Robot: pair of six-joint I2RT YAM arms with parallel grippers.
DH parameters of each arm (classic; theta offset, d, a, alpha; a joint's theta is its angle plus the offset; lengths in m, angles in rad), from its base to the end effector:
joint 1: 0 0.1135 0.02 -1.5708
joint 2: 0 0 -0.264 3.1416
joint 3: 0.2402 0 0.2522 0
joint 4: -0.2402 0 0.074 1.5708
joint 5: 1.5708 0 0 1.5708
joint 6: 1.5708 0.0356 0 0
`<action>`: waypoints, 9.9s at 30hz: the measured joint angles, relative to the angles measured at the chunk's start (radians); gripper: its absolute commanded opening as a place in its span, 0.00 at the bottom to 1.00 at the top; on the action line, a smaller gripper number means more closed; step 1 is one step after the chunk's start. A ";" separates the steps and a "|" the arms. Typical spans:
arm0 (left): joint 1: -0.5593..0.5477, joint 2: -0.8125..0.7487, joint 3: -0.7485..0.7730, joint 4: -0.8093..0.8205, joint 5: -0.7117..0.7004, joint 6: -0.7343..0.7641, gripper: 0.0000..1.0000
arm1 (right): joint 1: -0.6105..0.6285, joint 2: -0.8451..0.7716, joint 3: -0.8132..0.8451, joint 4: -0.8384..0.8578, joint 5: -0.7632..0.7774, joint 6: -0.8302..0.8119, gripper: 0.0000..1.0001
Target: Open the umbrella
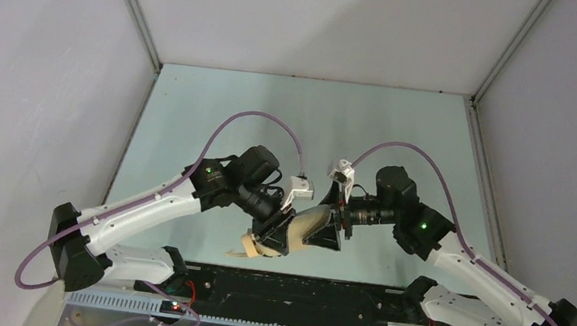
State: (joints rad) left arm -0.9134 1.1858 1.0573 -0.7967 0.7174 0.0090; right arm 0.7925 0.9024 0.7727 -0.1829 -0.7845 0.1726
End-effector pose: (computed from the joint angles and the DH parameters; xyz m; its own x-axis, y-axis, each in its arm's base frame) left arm 0.1233 -0.1981 0.3058 -0.4805 0.6336 -0.6064 0.8425 0.1416 -0.5197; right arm 0.1235 0.1611 0.3180 -0.3803 -0.2126 -0.9001 -0.9244 0.0555 0.3775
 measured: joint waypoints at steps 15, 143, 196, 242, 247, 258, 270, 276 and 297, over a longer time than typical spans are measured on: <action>-0.011 -0.032 0.000 -0.004 -0.055 0.018 0.86 | 0.018 0.013 -0.066 0.139 0.004 0.056 0.00; 0.413 -0.391 -0.403 1.004 -0.287 -0.779 0.00 | 0.486 0.128 -0.490 1.043 1.321 -0.218 0.93; 0.440 -0.392 -0.403 1.012 -0.267 -0.795 0.00 | 0.546 0.497 -0.398 1.545 1.523 -0.334 0.00; 0.446 -0.400 -0.403 0.990 -0.267 -0.786 0.00 | 0.495 0.385 -0.397 1.382 1.518 -0.343 0.00; 0.446 -0.399 -0.403 0.990 -0.260 -0.786 0.00 | 0.472 0.330 -0.397 1.303 1.478 -0.338 0.00; 0.447 -0.356 -0.370 0.974 -0.213 -0.764 0.00 | 0.404 0.198 -0.387 1.066 1.348 -0.325 0.00; 0.449 -0.303 -0.269 0.860 -0.101 -0.666 0.00 | 0.401 0.065 -0.370 0.851 1.272 -0.377 0.00; 0.449 -0.298 -0.242 0.800 -0.038 -0.579 0.00 | 0.403 0.042 -0.358 0.776 1.234 -0.386 0.00; 0.444 -0.282 -0.178 0.584 0.049 -0.398 0.00 | 0.455 0.036 -0.313 0.603 1.163 -0.438 0.00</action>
State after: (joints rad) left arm -0.4698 0.9043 0.8795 -0.2131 0.7666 -0.3893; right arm 1.2476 0.9386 0.4599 0.4206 0.3782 -0.2657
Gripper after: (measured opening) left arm 0.385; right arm 0.010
